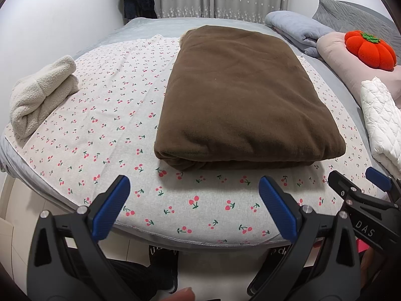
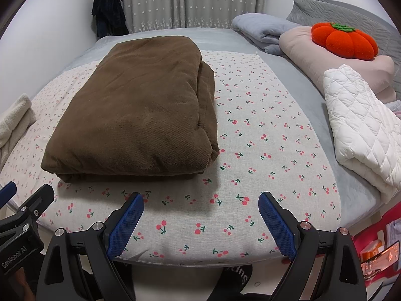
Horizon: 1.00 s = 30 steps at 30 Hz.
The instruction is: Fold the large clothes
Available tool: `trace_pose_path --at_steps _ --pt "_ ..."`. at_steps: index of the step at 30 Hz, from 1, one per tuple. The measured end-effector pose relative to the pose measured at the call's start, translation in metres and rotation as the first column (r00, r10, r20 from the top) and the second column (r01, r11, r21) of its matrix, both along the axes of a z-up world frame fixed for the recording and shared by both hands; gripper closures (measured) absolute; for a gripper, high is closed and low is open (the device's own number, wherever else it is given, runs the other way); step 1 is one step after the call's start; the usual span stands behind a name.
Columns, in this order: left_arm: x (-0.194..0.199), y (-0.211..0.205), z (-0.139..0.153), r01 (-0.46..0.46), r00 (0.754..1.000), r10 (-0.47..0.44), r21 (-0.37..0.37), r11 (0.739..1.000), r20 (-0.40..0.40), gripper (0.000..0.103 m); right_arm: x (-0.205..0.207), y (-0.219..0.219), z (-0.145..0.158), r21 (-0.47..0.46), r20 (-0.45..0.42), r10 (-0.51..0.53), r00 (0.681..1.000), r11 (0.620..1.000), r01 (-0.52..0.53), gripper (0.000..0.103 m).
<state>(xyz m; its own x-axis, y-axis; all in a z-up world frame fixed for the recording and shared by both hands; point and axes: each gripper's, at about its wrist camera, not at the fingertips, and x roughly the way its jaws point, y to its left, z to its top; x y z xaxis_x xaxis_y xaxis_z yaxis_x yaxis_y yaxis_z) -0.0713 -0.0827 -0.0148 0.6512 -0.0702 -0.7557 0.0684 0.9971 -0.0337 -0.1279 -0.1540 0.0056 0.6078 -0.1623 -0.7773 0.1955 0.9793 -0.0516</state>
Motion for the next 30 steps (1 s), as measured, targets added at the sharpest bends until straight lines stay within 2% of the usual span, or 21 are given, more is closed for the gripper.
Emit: trace_pose_path --at_steps 30 --pt "-0.0010 -0.0012 -0.0010 0.003 1.000 -0.003 0.002 1.000 -0.003 0.001 -0.0025 -0.0020 -0.0002 -0.003 -0.005 0.007 1.000 1.000 -0.007 0.009"
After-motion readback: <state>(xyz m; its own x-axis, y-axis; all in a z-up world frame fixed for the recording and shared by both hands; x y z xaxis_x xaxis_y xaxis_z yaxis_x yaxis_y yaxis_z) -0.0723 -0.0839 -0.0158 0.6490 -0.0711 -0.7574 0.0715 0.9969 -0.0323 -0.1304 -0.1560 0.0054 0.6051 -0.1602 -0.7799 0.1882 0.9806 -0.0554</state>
